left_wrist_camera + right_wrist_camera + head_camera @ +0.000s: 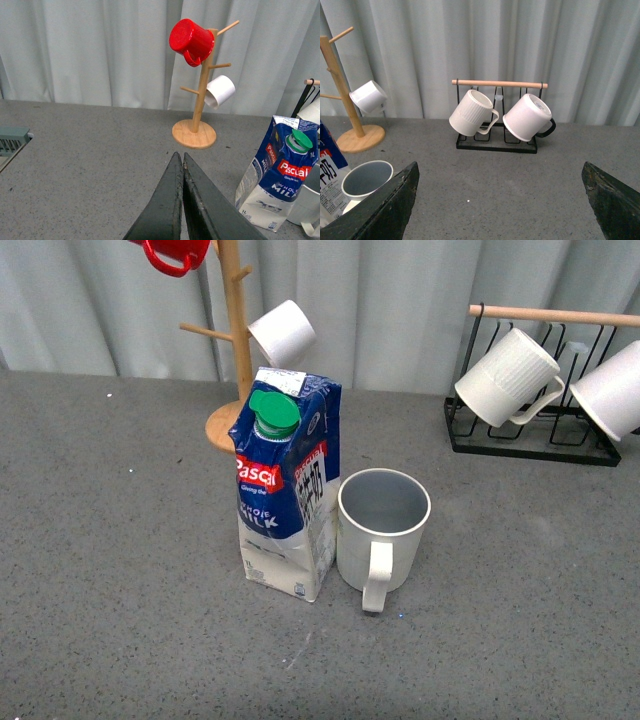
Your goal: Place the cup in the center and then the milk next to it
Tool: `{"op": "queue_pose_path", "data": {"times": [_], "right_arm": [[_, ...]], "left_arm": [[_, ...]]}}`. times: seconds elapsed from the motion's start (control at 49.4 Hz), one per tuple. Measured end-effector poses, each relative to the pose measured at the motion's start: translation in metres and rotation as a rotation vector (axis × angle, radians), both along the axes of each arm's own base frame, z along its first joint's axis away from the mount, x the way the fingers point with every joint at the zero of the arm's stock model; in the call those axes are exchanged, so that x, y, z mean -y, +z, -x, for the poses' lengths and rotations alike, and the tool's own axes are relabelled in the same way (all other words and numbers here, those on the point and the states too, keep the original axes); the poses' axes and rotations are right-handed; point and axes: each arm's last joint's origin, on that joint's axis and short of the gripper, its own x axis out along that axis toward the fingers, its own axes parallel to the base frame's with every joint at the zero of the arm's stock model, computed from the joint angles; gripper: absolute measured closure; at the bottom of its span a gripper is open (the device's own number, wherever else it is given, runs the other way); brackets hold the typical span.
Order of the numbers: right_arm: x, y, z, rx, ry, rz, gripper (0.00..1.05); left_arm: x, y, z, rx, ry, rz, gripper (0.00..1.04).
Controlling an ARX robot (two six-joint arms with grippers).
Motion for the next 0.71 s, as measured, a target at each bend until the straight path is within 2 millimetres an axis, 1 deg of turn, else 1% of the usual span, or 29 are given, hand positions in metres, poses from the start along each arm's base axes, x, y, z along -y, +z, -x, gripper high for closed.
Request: {"op": "queue_pose_path", "data": {"times": [0.121,0.182,0.364,0.385,0.526,0.546,0.607,0.627,0.708], "right_arm": [[0.000,0.000,0.000,0.000,0.000,0.000,0.09],[0.000,0.000,0.000,0.000,0.000,0.000,0.09],[0.000,0.000,0.000,0.000,0.000,0.000,0.09],[0.000,0.000,0.000,0.000,0.000,0.000,0.09],[0.000,0.000,0.000,0.000,0.000,0.000,0.09],[0.000,0.000,0.000,0.000,0.000,0.000,0.09],[0.000,0.000,0.000,0.000,0.000,0.000,0.09],[0.000,0.000,0.000,0.000,0.000,0.000,0.09],[0.000,0.000,0.000,0.000,0.000,0.000,0.09]], "left_arm": [[0.000,-0.004,0.007,-0.033,0.000,0.000,1.01],[0.000,-0.003,0.011,-0.012,0.000,0.000,1.01],[0.000,-0.003,0.012,-0.007,0.000,0.000,1.01],[0.000,-0.003,0.012,-0.007,0.000,0.000,0.99],[0.000,-0.003,0.012,-0.007,0.000,0.000,0.76],[0.000,-0.003,0.012,-0.006,0.000,0.000,0.75],[0.000,-0.003,0.012,-0.007,0.000,0.000,0.64],[0.000,-0.003,0.012,-0.007,0.000,0.000,0.62],[0.000,-0.003,0.012,-0.007,0.000,0.000,0.49]]}}
